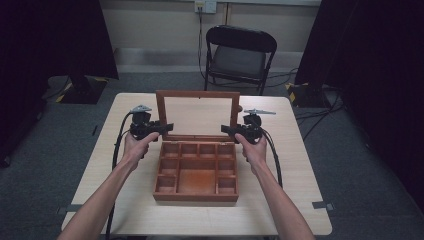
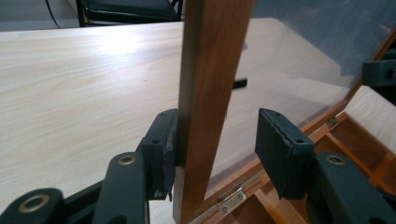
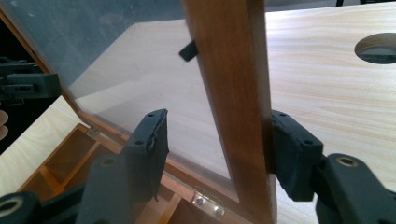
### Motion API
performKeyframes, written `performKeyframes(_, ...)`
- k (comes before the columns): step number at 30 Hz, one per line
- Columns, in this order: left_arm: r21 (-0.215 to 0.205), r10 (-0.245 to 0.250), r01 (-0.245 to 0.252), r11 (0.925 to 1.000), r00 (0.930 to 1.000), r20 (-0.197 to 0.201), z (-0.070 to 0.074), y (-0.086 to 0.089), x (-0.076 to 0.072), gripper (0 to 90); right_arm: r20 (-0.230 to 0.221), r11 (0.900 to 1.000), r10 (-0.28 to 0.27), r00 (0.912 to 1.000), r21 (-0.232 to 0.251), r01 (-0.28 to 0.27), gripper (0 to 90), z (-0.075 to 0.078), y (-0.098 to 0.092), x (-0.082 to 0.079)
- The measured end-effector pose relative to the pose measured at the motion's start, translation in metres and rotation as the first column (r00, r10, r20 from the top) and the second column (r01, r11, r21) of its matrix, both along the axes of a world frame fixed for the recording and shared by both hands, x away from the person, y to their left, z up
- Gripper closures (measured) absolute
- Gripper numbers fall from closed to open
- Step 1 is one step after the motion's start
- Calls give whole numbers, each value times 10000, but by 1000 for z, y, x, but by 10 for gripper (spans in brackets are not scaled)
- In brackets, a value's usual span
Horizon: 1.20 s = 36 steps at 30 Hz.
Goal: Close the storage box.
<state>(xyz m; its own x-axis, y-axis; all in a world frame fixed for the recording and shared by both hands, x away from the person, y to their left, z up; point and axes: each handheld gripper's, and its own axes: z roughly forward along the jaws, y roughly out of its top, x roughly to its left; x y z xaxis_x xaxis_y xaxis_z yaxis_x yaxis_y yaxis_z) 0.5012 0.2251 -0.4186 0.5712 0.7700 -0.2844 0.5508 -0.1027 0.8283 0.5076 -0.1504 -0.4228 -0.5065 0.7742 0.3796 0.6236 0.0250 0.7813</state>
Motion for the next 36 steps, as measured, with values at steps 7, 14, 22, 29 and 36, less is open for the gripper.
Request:
performKeyframes(7, 56, -39, 38, 10000, 9995, 311, 6, 0, -6, 478, 74, 9998, 203, 9998, -39, -202, 400, 4, 0, -4)
performKeyframes(14, 326, -186, 166, 9993, 9979, 626, 7, 2, -12, 508, 125, 9991, 329, 9994, 248, -332, 392, 5, -3, -6)
performKeyframes(22, 295, -436, 418, 9987, 9970, 637, 9, 5, -17, 511, 11, 9988, 481, 9988, 107, -481, 382, 8, -5, -11)
performKeyframes(29, 50, -423, 421, 9991, 9968, 672, 8, 6, -21, 506, -52, 9991, 324, 9995, 257, -323, 370, 11, -7, -16)
performKeyframes(36, 227, -609, 596, 9980, 9964, 592, 10, 6, -28, 496, -107, 9996, 295, 9995, 6, -295, 353, 15, -11, -26)
